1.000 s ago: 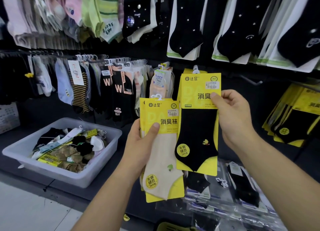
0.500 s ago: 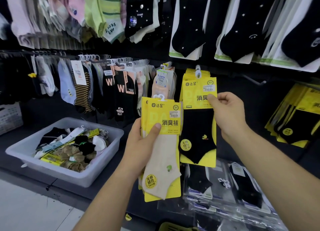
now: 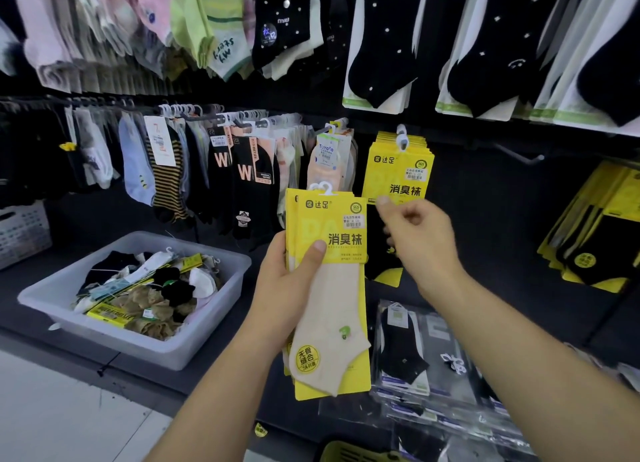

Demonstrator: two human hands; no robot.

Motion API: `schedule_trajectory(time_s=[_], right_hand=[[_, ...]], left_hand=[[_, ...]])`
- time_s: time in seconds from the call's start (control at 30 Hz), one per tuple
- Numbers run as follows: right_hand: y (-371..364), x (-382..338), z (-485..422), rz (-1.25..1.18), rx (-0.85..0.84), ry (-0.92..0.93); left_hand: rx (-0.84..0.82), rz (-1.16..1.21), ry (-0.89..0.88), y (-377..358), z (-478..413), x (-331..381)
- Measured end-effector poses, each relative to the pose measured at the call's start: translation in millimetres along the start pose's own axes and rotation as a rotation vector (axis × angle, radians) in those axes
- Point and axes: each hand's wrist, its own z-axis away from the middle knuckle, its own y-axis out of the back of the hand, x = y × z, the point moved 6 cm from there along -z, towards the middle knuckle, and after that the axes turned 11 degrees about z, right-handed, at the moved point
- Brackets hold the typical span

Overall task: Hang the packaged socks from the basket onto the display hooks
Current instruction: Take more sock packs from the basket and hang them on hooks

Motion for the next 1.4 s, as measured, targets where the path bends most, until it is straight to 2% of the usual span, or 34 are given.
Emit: schedule_trajectory(time_s=[0.1,0.2,0.33,0.6,0.73,0.93,1.17,1.4], right_hand=[[-18.4,-11.0,21.1,0.013,-0.182,0.019],[-19.7,-11.1,25.7,-0.009,-0.229,0.013],[-14.3,0.2,23.6,-0.184,-0.271,-0.068],[5.1,10.4,19.9,-0.329,-0.176,-0.001],[28.9,7.7,12.1,-0.46,-0.025,0.005],[55.2,0.6,-0.3,-0.333,0.167,0.091],[49.5,-12.0,-22.5,-0.262,0.146,0.12],[35.9,1.7,-38.3,-0.189,0.126,0.027]], left_hand=[[-0.008,0.011,-0.017,-4.7,2.7,1.0],[-0.028,0.032,-0.02,-9.8,5.9,1.0],[-0.047,0.099,0.033,-13.4,6.7,-4.1],[-0.063,0.076,0.003,-16.5,4.8,-5.3],[-0.051,0.036,-0.024,-14.5,4.1,-2.7],[-0.009,-0.025,-0.05,-8.0,2.5,0.7],[-0.002,-0.048,-0.053,-6.0,2.0,1.3],[0.017,-0.037,-0.047,-5.7,1.4,1.7]])
